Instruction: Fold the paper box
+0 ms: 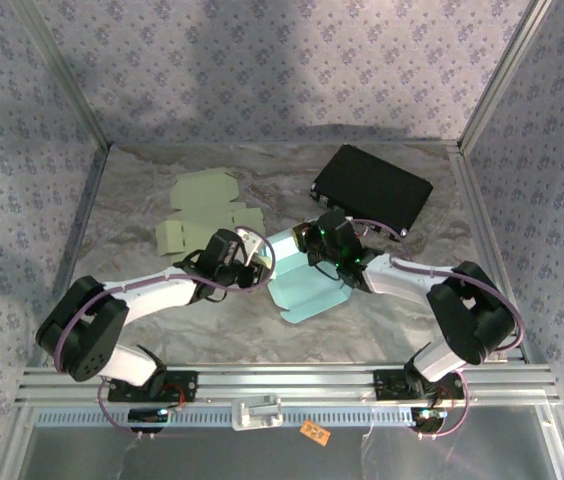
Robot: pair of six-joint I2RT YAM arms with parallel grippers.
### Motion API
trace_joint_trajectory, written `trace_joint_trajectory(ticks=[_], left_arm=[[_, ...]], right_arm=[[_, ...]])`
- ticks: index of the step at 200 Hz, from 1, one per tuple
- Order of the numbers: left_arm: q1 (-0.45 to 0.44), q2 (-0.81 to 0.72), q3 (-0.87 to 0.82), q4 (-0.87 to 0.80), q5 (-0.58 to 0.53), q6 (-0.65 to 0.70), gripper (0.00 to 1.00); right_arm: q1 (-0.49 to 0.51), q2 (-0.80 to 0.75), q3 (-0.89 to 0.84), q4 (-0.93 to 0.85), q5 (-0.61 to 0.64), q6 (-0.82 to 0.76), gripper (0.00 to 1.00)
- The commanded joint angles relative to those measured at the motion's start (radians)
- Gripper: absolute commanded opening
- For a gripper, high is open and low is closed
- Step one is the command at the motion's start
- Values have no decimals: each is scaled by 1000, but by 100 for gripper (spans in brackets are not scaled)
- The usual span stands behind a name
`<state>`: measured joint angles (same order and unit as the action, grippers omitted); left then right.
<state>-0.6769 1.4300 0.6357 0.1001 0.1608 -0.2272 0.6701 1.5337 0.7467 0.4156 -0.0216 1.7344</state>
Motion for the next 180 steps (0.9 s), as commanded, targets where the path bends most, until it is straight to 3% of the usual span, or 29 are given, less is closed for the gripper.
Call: trace_joint_trajectory(ticks=[1, 70, 124, 180], left_arm=[[-7, 19, 43, 28, -29, -25, 42], [-16, 47, 57, 64, -63, -110, 37], [-40, 9, 38, 63, -91, -144, 40], [-39, 15, 27, 79, -20, -132, 40]], right_arm=[[11, 27, -55, 29, 21, -22, 0], [40, 48, -104, 135, 38, -36, 0], [38, 51, -95, 170, 71, -11, 0], [30, 44, -83, 152, 65, 11, 0]])
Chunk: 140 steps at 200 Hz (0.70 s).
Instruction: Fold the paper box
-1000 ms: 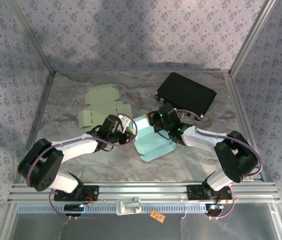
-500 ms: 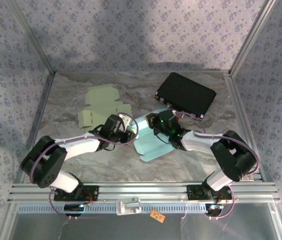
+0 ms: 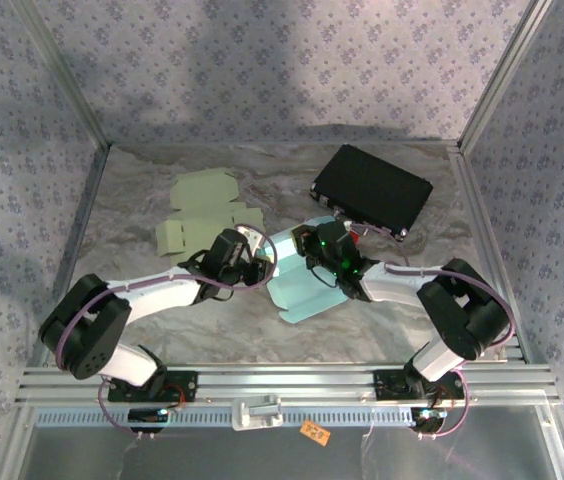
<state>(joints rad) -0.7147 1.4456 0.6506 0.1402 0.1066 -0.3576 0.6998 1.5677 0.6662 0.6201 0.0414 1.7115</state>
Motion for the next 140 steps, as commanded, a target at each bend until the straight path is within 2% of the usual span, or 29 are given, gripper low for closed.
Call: trace_joint_trajectory(ticks=[1, 63, 113, 140], left_arm=[[-2, 0, 12, 40, 34, -1, 40], [-26, 52, 22, 97, 4, -16, 35], [-48, 83, 31, 109, -158, -68, 36], [-48, 97, 35, 123, -171, -86, 37]], right_arm=[[1, 9, -1, -52, 3, 35, 0], [7, 16, 13, -38, 28, 88, 0], [27, 14, 19, -50, 69, 142, 0], [28, 35, 7, -19, 64, 118, 0]])
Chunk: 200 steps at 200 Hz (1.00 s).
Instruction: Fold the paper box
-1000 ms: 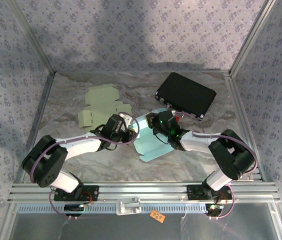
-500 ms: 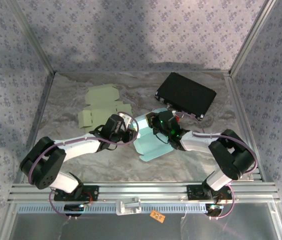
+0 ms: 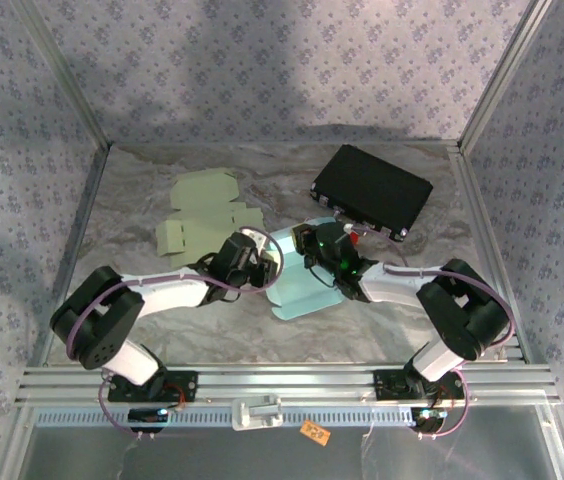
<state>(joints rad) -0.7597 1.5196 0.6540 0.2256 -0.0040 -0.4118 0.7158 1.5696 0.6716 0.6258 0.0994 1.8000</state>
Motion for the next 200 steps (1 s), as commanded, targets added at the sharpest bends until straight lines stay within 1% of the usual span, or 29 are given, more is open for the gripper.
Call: trace_joint_trajectory(ticks=[1, 32, 59, 135, 200], left_arm=[[-2, 24, 31, 37, -60, -32, 37], [-1, 38, 35, 33, -63, -35, 37], [4, 41, 30, 38, -65, -35, 35], [13, 59, 39, 37, -80, -54, 34], [14, 70, 56, 39, -86, -63, 33]], right_arm=[[13, 34, 1, -21, 6, 27, 0], [19, 66, -29, 69, -9, -71, 0], [41, 75, -83, 153, 43, -109, 0], [57, 100, -128, 220, 56, -152, 0], [78, 136, -124, 253, 69, -237, 0]])
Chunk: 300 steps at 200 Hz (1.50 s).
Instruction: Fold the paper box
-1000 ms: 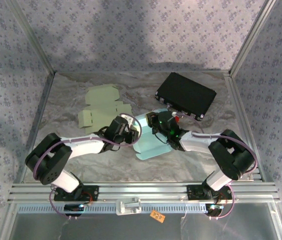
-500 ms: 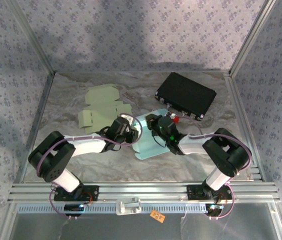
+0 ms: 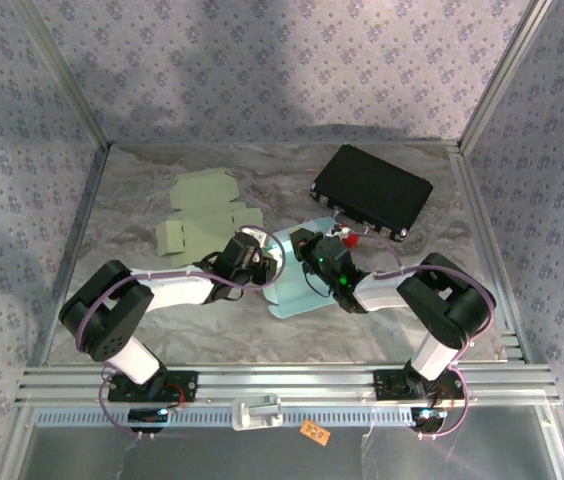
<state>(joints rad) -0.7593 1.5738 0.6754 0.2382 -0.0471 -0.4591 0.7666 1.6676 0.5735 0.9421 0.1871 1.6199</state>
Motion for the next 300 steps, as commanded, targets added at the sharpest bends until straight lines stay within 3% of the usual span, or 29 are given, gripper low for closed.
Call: trace_joint_trajectory(ticks=[1, 124, 192, 218, 242, 263, 282, 300], left_arm=[[13, 16, 34, 26, -43, -16, 33], [14, 28, 49, 9, -51, -26, 30], [-6, 57, 121, -109, -151, -142, 13], [-18, 58, 148, -180, -216, -189, 1], [-20, 28, 171, -242, -233, -221, 0], [-18, -30, 221, -365, -259, -249, 0], [-6, -88, 277, -491, -249, -276, 0], [18, -137, 330, -608, -207, -307, 0]], right_arm=[[28, 38, -27, -63, -18, -59, 0], [50, 111, -65, 20, 4, -104, 0], [60, 101, -37, 3, 8, -82, 0], [63, 87, -20, -17, 16, -65, 9], [64, 22, -12, -68, 47, -63, 31], [53, -146, 31, -299, 71, -83, 43], [39, -344, 163, -750, 127, -155, 59], [25, -482, 299, -1052, 173, -275, 64]])
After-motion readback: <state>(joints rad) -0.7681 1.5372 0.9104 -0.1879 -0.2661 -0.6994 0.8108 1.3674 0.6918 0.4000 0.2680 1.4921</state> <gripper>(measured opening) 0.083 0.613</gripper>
